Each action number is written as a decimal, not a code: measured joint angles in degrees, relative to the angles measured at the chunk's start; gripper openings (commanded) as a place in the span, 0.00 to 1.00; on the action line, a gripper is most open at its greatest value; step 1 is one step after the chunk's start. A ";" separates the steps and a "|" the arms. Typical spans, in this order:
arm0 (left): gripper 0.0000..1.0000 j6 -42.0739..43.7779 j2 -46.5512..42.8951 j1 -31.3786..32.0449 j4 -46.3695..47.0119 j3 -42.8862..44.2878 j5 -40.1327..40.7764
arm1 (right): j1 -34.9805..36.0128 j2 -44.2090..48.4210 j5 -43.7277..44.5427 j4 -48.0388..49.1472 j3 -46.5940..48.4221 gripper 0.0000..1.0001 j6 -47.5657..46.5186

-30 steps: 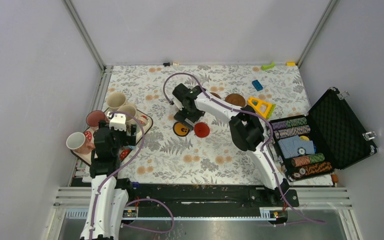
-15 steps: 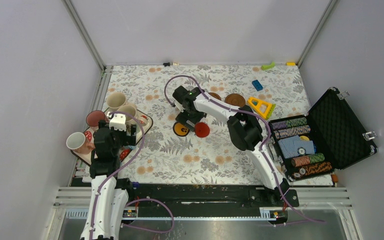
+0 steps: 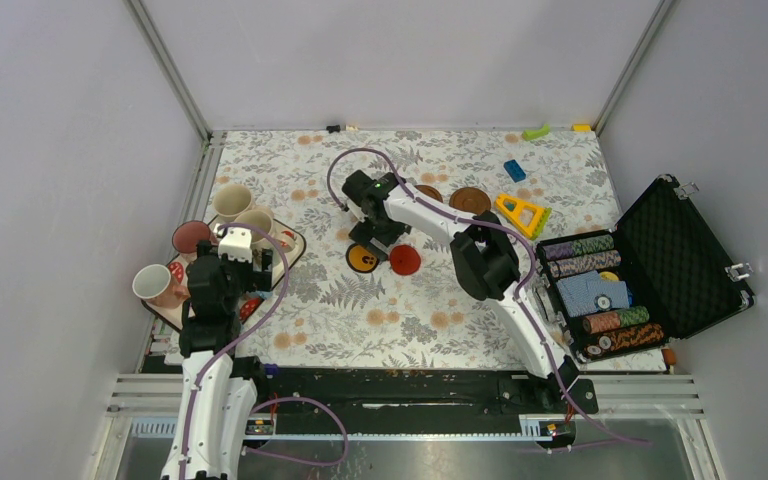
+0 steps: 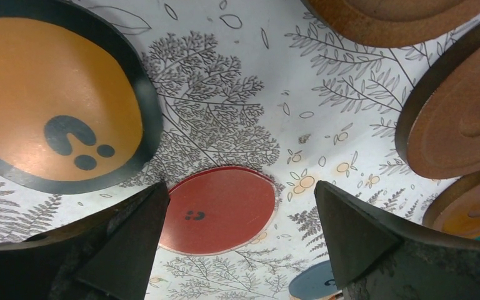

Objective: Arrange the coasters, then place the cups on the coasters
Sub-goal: Move the coaster to the center of the board.

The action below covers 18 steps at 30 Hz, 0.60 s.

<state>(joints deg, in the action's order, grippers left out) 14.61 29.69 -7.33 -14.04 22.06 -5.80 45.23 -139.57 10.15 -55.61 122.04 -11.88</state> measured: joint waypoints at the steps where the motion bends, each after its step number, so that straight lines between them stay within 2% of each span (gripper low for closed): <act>1: 0.99 0.00 -0.02 0.00 0.00 0.00 0.00 | 0.00 0.00 0.39 -0.17 -0.02 0.95 -0.02; 4: 0.99 -0.02 -0.09 0.00 0.00 0.00 0.00 | 0.00 0.68 1.20 0.37 -1.57 0.95 -0.07; 10: 0.99 0.00 -0.76 0.00 -0.02 0.00 -0.02 | -0.02 5.62 2.86 2.21 -10.43 0.96 -1.20; 18: 0.99 0.00 -1.22 0.00 -0.04 0.00 -0.02 | -0.02 6.45 5.33 2.23 -11.21 0.98 -3.13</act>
<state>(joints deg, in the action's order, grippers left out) 14.61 28.47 -7.33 -14.09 22.06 -5.82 45.21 -133.12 15.49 -53.39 110.83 -15.00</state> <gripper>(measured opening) 0.985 0.966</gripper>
